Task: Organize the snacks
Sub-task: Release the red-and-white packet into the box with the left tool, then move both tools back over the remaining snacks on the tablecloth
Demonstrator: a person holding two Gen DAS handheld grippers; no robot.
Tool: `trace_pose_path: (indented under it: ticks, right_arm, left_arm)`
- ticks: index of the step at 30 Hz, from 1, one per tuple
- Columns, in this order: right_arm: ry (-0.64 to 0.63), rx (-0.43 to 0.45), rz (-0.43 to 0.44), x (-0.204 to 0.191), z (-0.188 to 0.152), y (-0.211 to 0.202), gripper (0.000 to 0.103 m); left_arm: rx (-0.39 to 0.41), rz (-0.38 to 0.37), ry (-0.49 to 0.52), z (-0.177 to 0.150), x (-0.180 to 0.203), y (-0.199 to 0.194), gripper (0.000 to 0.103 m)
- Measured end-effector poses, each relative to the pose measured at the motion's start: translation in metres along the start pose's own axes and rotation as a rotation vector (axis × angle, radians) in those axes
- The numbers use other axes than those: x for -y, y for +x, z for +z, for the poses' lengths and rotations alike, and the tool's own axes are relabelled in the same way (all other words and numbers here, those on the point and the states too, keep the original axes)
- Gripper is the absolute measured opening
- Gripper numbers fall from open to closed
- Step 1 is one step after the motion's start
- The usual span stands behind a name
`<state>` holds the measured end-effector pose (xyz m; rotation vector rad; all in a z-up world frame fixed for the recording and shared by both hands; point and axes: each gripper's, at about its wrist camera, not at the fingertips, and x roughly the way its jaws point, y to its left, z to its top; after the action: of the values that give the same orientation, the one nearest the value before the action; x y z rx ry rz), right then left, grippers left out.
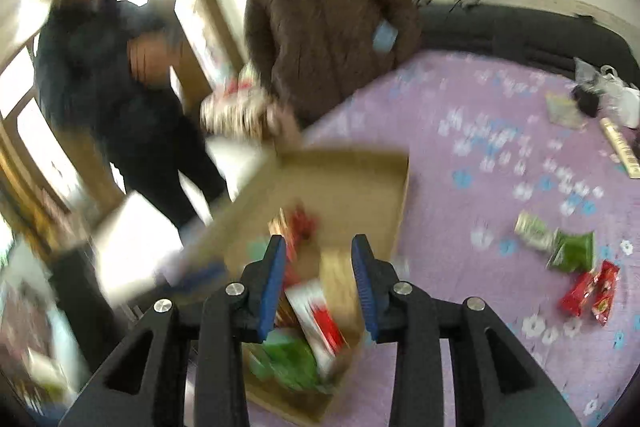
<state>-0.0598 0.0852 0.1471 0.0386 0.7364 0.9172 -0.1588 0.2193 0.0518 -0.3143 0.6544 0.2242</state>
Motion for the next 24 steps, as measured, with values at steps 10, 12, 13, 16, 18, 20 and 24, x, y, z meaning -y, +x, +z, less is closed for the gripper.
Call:
trace_pose_path:
  ticks: [10, 12, 13, 16, 18, 20, 24]
  right_arm:
    - [-0.048, 0.085, 0.128, 0.003, 0.021, -0.052, 0.049]
    - [-0.057, 0.088, 0.110, 0.012, 0.017, -0.056, 0.049]
    - [-0.053, 0.094, 0.092, 0.017, 0.014, -0.060, 0.049]
    - [-0.020, 0.128, -0.011, 0.048, 0.014, -0.072, 0.049]
    - [0.004, 0.147, -0.074, 0.067, 0.014, -0.082, 0.049]
    - [0.035, 0.149, -0.135, 0.091, 0.012, -0.089, 0.049]
    - [0.127, 0.123, -0.234, 0.144, 0.007, -0.091, 0.049]
  left_arm:
    - [0.029, -0.019, 0.035, 0.006, 0.010, -0.018, 0.045]
    - [0.034, -0.028, 0.042, 0.008, 0.014, -0.020, 0.045]
    - [0.034, -0.034, 0.048, 0.009, 0.017, -0.021, 0.045]
    - [0.026, -0.067, 0.062, 0.014, 0.028, -0.024, 0.045]
    - [0.011, -0.095, 0.079, 0.018, 0.039, -0.024, 0.045]
    - [-0.007, -0.122, 0.099, 0.021, 0.051, -0.022, 0.045]
    - [-0.056, -0.171, 0.135, 0.027, 0.082, -0.012, 0.045]
